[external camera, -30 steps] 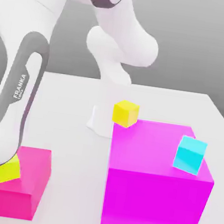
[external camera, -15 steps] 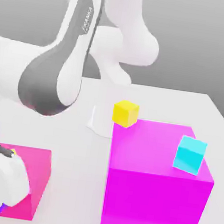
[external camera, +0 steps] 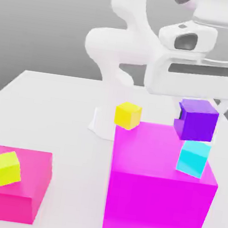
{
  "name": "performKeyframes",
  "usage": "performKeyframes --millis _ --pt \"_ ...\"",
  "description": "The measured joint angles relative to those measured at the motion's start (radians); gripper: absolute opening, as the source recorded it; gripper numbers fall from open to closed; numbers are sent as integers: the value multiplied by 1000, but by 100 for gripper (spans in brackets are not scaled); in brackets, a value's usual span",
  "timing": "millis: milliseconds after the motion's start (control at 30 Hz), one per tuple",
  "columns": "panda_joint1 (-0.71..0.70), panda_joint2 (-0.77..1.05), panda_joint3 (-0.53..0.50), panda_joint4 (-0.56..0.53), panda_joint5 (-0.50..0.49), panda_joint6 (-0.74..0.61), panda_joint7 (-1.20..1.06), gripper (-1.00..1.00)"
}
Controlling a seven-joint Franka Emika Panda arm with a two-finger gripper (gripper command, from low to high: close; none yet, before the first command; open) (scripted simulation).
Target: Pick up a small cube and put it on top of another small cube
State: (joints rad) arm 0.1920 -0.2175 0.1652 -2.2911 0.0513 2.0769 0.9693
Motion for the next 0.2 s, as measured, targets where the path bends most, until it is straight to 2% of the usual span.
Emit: performKeyframes --millis 67,100,200 --pt "3 24 8 -50 -4 74 5 -100" --pt "4 34 10 -68 -5 101 7 100" --pt "4 34 10 -68 -5 101 7 100"
